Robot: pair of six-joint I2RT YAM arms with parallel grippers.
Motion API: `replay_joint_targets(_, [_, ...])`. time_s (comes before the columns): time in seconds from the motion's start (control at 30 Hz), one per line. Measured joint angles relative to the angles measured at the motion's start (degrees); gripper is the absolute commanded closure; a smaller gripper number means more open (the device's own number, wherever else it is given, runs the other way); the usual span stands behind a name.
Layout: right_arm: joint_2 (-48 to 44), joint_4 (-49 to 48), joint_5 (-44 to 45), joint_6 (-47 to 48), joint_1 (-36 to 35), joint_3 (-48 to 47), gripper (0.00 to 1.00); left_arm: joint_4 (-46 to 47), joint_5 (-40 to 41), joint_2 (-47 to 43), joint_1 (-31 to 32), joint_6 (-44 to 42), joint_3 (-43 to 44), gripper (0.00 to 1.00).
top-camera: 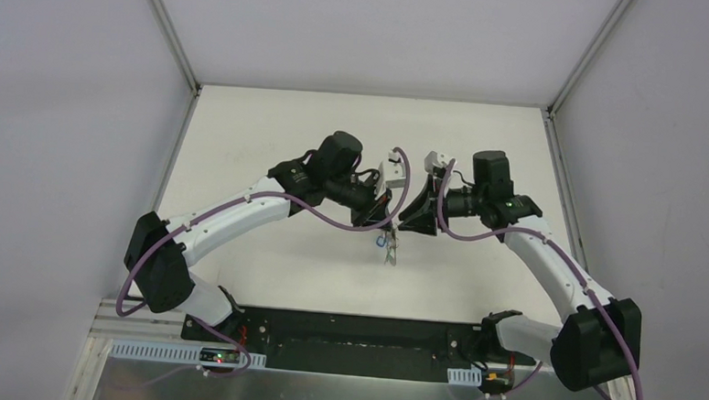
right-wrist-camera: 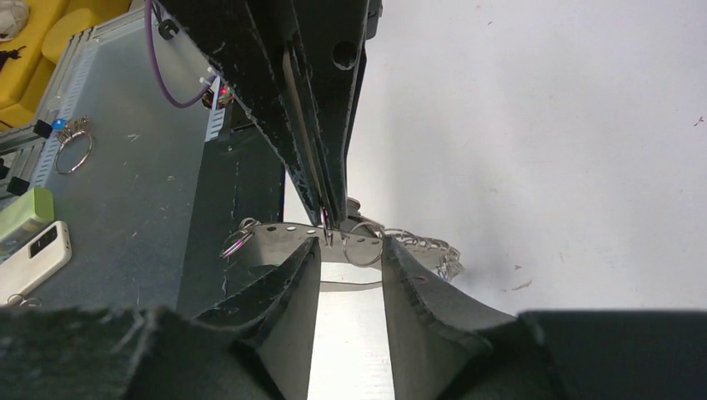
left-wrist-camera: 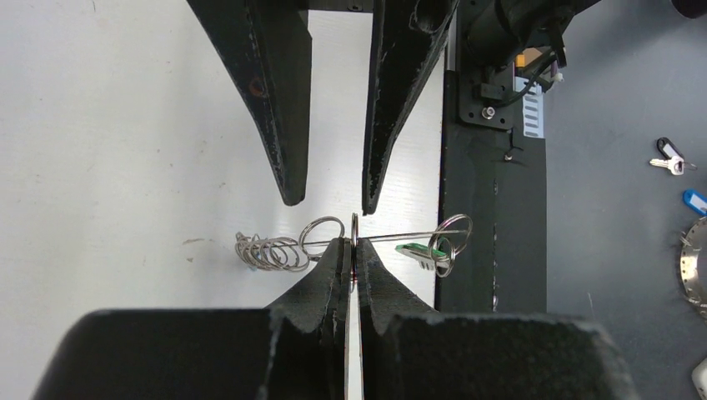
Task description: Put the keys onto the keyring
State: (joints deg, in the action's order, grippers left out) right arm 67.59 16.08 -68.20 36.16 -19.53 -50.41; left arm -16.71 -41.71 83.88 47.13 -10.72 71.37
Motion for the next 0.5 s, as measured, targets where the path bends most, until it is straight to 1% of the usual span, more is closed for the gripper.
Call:
replay_joint_targets(0.23, [1.0,-3.9,-0.4,-3.6,-0.9,0.0,0.68,0.3,0.0,0.0,0.0,1.3,0.1,1.0])
replay_joint_targets(0.43, [1.1,-5.5,-1.0,-5.2,-1.4,0.7,0.78,1.1,0.0,0.1,0.0,2.0,0.1,1.0])
replay_joint_targets(0.5, [1.3,-6.5,-1.4,-5.9,-1.5,1.2,0.85,1.2,0.1,0.1,0.0,2.3,0.1,1.0])
